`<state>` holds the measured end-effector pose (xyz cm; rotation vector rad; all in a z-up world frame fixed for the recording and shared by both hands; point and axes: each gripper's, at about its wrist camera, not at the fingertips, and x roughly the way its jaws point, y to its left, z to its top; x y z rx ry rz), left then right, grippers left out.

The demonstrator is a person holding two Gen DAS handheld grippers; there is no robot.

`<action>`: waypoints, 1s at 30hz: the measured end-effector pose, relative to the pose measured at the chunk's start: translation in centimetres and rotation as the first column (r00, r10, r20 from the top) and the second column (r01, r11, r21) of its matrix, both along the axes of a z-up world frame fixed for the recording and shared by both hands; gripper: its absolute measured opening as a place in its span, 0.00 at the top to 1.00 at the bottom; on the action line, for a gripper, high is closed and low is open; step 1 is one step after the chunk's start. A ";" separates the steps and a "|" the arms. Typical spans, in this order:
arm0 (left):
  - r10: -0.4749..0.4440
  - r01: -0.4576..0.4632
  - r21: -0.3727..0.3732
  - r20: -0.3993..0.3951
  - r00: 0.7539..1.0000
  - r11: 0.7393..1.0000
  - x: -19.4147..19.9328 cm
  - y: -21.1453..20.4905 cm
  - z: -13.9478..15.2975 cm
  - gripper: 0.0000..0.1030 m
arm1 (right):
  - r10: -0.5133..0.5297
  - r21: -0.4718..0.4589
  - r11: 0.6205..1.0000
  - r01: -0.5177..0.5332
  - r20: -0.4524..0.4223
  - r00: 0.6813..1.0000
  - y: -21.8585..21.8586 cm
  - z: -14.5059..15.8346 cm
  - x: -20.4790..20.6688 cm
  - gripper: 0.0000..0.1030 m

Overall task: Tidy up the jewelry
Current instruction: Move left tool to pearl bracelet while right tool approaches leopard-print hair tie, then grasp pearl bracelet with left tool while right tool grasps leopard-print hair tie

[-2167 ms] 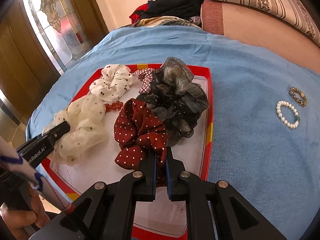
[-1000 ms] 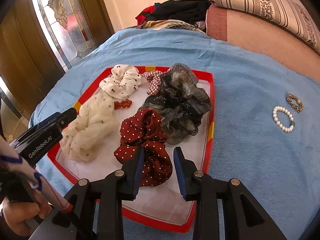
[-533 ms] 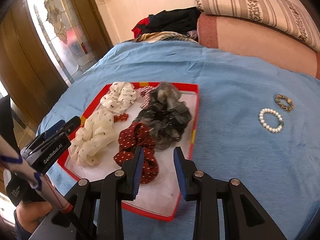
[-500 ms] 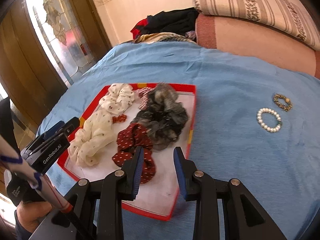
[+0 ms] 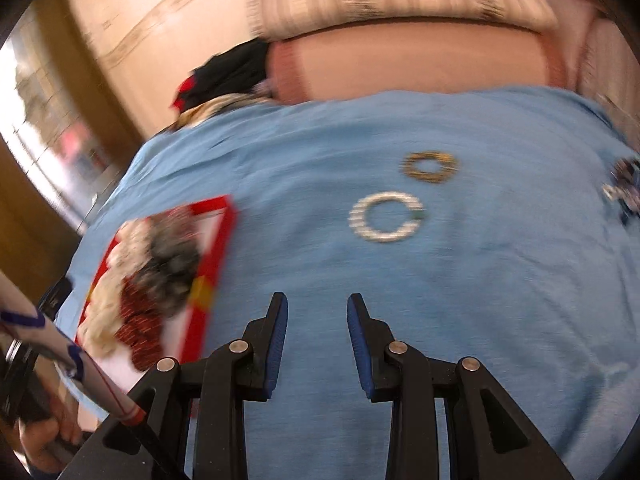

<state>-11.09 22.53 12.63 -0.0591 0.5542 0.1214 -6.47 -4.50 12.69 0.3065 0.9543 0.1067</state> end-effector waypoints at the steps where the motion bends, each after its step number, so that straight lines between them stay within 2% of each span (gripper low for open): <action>1: -0.021 0.021 0.004 0.004 1.000 1.000 -0.1 -1.0 0.3 0.54 | -0.021 0.007 1.000 0.021 -0.002 1.000 -1.0 -0.1 0.0 0.68; 5: -0.113 0.113 0.001 -0.029 0.993 0.994 0.2 -4.9 0.7 0.52 | -0.083 0.031 0.996 0.083 0.001 0.997 -4.8 -0.5 0.1 0.68; 8: -0.190 0.189 -0.026 -0.081 0.978 0.982 0.9 -8.1 0.4 0.52 | -0.123 0.055 0.991 0.123 -0.004 0.992 -7.2 -1.0 0.4 0.68; 10: -0.261 0.252 -0.078 -0.136 0.956 0.965 2.0 -10.4 0.1 0.52 | -0.141 0.066 0.988 0.142 -0.012 0.990 -8.3 -1.2 0.5 0.68; 14: -0.384 0.351 -0.171 -0.240 0.892 0.921 5.4 -15.5 -1.0 0.52 | -0.174 0.119 0.977 0.175 -0.019 0.985 -10.5 -1.5 0.1 0.68; 18: -0.407 0.362 -0.195 -0.310 0.859 0.912 9.9 -18.8 -2.4 0.52 | -0.183 0.151 0.972 0.180 0.008 0.983 -11.6 -0.6 -0.3 0.68; 21: -0.393 0.338 -0.207 -0.366 0.844 0.918 13.5 -20.3 -3.9 0.52 | -0.186 0.159 0.971 0.180 0.026 0.982 -12.3 -0.3 -0.6 0.68; 23: -0.395 0.330 -0.223 -0.394 0.830 0.917 15.4 -21.1 -4.7 0.56 | -0.187 0.172 0.969 0.180 0.025 0.982 -12.7 -0.4 -0.6 0.68; 27: -0.403 0.332 -0.233 -0.436 0.805 0.914 18.0 -23.0 -6.5 0.58 | -0.195 0.194 0.963 0.189 0.015 0.981 -13.7 -0.6 -0.6 0.68; 30: -0.404 0.327 -0.241 -0.472 0.783 0.914 19.6 -24.2 -8.0 0.63 | -0.209 0.202 0.958 0.201 0.015 0.978 -14.2 -0.6 -0.5 0.68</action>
